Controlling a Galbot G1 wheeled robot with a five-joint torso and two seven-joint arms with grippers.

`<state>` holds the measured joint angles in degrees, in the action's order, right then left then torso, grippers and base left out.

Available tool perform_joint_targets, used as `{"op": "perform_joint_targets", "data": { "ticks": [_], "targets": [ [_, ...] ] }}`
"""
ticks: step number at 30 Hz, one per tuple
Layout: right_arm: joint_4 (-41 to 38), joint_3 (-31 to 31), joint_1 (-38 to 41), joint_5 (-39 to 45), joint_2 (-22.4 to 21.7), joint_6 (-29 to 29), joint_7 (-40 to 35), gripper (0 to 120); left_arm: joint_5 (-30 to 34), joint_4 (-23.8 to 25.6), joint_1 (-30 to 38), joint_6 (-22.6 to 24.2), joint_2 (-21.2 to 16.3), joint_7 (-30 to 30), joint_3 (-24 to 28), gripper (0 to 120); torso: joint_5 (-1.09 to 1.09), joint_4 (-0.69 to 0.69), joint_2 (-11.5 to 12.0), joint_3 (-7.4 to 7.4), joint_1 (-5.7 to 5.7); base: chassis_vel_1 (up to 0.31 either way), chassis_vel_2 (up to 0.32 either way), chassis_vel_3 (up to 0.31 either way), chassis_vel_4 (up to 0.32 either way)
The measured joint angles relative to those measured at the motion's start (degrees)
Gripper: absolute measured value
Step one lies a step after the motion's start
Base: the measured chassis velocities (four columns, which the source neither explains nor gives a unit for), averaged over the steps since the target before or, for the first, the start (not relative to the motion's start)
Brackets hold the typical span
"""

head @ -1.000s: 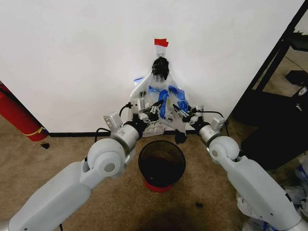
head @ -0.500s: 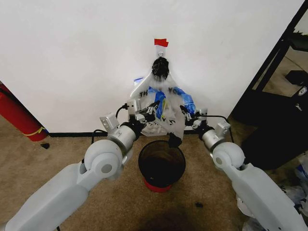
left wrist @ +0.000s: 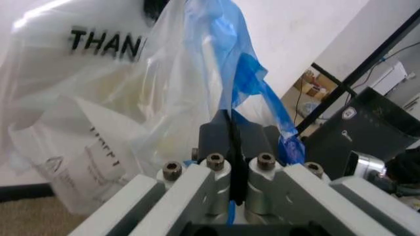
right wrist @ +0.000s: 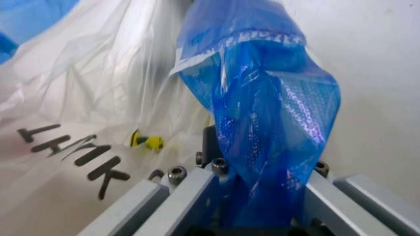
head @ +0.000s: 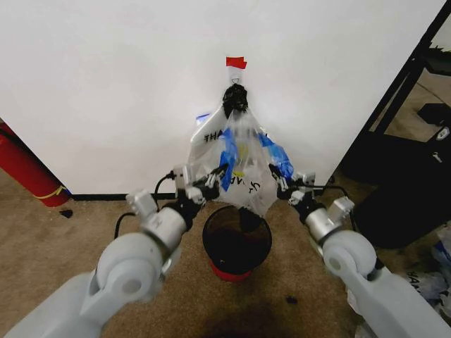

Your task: Pick up the garbage bag from the wall and place it over the trash bin.

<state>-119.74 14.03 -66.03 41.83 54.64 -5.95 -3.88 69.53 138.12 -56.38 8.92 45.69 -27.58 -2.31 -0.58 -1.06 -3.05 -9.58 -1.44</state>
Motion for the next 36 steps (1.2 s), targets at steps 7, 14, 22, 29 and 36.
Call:
{"op": "perform_joint_targets", "data": {
  "ticks": [7,14,22,29,36],
  "targets": [
    [-3.4,0.9,-4.4,-1.0,-0.2,0.3,0.1,0,-1.5,3.6,-6.2,0.0,-0.5,-0.2,-2.2,0,0.01,0.02,0.0,0.0,0.0,0.0,0.0,0.0,0.0],
    [-5.3,2.0,-8.8,-3.0,-0.2,1.5,0.5,0,-1.6,5.3,-10.0,0.6,-1.0,-1.1,-2.7,0,0.01,0.02,0.0,-0.01,0.0,0.0,0.0,0.0,0.0],
    [-8.7,4.7,-12.8,-4.1,-0.8,3.1,0.9,0,-2.5,5.3,-12.8,0.3,-1.6,-1.1,-4.5,0,0.01,0.03,0.0,-0.01,0.0,0.0,0.0,0.0,0.0],
    [-13.3,10.1,-19.3,-5.0,-0.6,3.5,1.0,0,-2.2,5.3,-14.6,0.8,-3.1,-0.8,-4.2,0,0.01,0.01,0.0,-0.01,-0.01,0.0,0.0,0.0,0.0],
    [-18.5,13.8,-26.0,-6.1,-0.2,5.1,1.2,0,-3.5,5.2,-17.2,0.6,-4.7,-0.2,-6.3,0,0.01,0.01,0.0,-0.01,0.0,0.0,0.0,0.0,0.0]
  ]
}}
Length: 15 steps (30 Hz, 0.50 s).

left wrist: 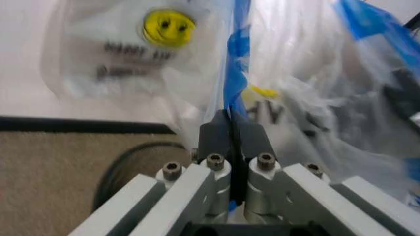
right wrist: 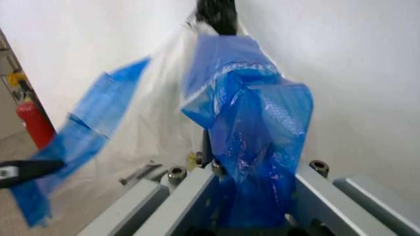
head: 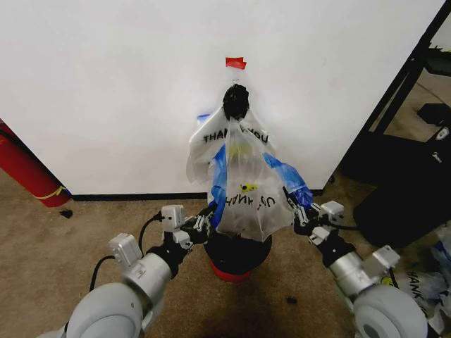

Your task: Pick up the garbage bag from the wall and place it over the trash bin.

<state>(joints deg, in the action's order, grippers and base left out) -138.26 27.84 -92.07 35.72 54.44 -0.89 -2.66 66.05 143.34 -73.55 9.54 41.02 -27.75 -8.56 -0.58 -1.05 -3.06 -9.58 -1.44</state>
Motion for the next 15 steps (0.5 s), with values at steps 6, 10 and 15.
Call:
{"op": "perform_joint_targets", "data": {
  "ticks": [6,10,15],
  "targets": [
    [-4.4,2.3,-3.9,0.7,-0.2,-0.2,-0.1,0,1.2,0.0,-1.9,0.0,-1.3,0.0,-4.3,0,-0.01,0.01,0.0,0.0,0.0,0.0,0.0,0.0,0.0],
    [-5.3,2.9,-8.6,-1.0,0.8,0.5,0.4,0,0.0,-0.1,-3.7,-0.1,-1.9,0.1,-5.2,0,-0.01,0.01,0.0,0.0,0.0,0.0,0.0,0.0,0.0],
    [-5.3,3.2,-9.8,-1.1,1.0,0.7,0.6,0,-2.1,-0.1,-4.5,-0.8,-2.3,1.0,-6.7,0,0.0,0.01,0.0,0.0,0.0,0.0,0.0,0.0,0.0]
  ]
}}
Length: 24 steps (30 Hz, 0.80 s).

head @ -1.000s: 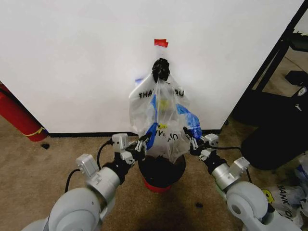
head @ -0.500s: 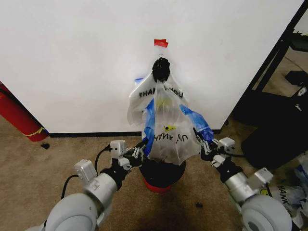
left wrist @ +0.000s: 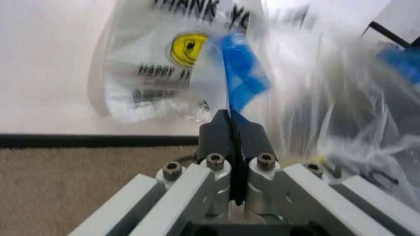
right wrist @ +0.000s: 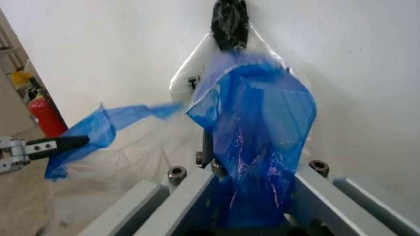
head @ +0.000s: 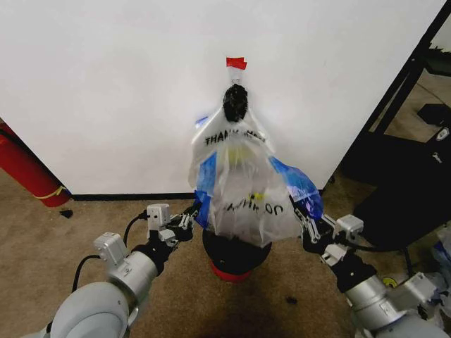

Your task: Pick up the garbage bag from the wall and place it over the trash bin.

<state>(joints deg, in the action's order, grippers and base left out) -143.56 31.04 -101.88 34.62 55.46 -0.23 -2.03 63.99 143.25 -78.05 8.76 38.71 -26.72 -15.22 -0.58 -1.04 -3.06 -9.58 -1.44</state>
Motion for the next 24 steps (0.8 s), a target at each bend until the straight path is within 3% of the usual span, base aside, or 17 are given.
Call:
{"op": "perform_joint_targets", "data": {
  "ticks": [6,15,19,24],
  "targets": [
    [0.1,-2.9,3.9,1.2,1.3,-0.7,-1.4,0,-0.8,0.0,0.7,-0.9,0.4,0.2,0.0,0,0.01,0.0,0.0,0.0,0.0,0.0,0.0,0.0,0.0],
    [4.8,-8.3,10.8,2.4,3.7,-3.7,-3.6,0,0.2,0.0,0.6,0.0,4.2,-0.8,3.4,0,0.01,0.01,0.0,-0.01,0.0,0.0,0.0,0.0,0.0],
    [4.7,-7.7,10.1,4.0,2.9,-4.5,-4.3,0,0.9,0.0,0.0,0.3,3.8,-1.1,2.7,0,0.01,0.01,0.0,0.0,0.0,0.0,0.0,0.0,0.0],
    [1.1,-4.1,12.0,9.9,-0.3,-6.6,-6.0,0,3.4,0.0,4.0,0.0,1.7,-0.5,0.4,0,0.0,0.0,0.0,-0.01,0.0,0.0,0.0,0.0,0.0]
  ]
}}
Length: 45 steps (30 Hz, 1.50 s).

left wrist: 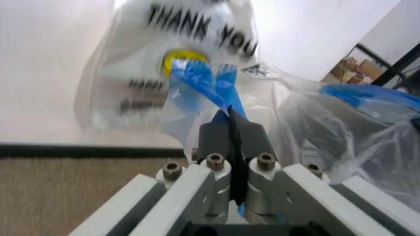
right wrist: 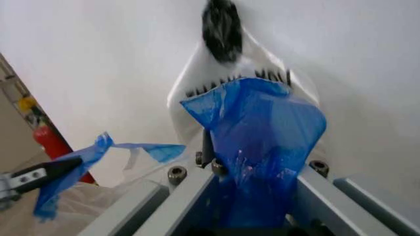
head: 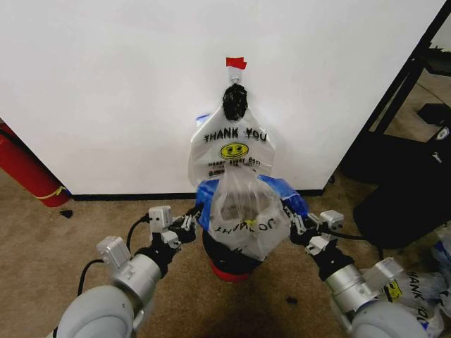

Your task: Pick up the garbage bag from the wall and place it over the trash bin.

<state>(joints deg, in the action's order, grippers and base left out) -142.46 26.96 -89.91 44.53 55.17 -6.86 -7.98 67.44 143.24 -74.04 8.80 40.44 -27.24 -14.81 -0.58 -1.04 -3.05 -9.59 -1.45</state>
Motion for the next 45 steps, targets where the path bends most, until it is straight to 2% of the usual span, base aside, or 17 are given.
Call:
{"op": "perform_joint_targets", "data": {
  "ticks": [7,15,21,25,34,40,45],
  "targets": [
    [-0.7,4.0,1.9,10.0,-5.5,-4.6,-3.3,0,7.7,0.0,0.8,2.3,-3.9,-0.9,-4.7,0,0.01,-0.01,0.0,0.0,0.0,0.0,0.0,0.0,0.0],
    [-0.9,4.9,5.8,16.8,-10.1,-7.1,-5.8,0,12.3,0.0,-0.2,3.6,-4.2,-2.5,-9.6,0,0.0,0.01,0.0,0.0,0.0,0.0,0.0,0.0,0.0],
    [-0.9,1.9,5.8,13.5,-5.5,-7.1,-4.7,0,9.0,0.0,-1.4,3.0,-0.8,-1.8,-7.2,0,0.0,0.0,0.0,0.0,0.0,0.0,0.0,0.0,0.0],
    [2.5,-1.3,6.5,11.2,-0.9,-6.8,-3.2,0,5.4,-0.1,-1.3,1.6,3.0,0.1,-4.3,0,0.0,0.0,0.0,0.0,0.0,0.0,0.0,0.0,0.0],
    [12.8,-8.7,7.4,6.9,7.1,-4.6,-1.8,0,1.0,-6.4,-2.6,-0.6,6.7,2.1,-2.3,0,0.0,0.01,0.0,0.0,0.0,0.0,0.0,0.0,0.0],
    [18.8,-10.0,7.0,4.0,9.8,-2.3,-0.7,0,-2.6,-11.4,-3.1,-2.7,10.2,2.9,0.1,0,0.0,0.0,0.0,0.0,0.0,0.0,0.0,0.0,0.0],
    [19.3,-10.6,5.0,1.2,10.2,-1.8,-0.7,0,-4.9,-11.3,-4.9,-2.9,11.3,2.3,1.1,0,0.0,0.01,0.0,0.0,0.0,0.0,0.0,0.0,0.0]
  ]
}}
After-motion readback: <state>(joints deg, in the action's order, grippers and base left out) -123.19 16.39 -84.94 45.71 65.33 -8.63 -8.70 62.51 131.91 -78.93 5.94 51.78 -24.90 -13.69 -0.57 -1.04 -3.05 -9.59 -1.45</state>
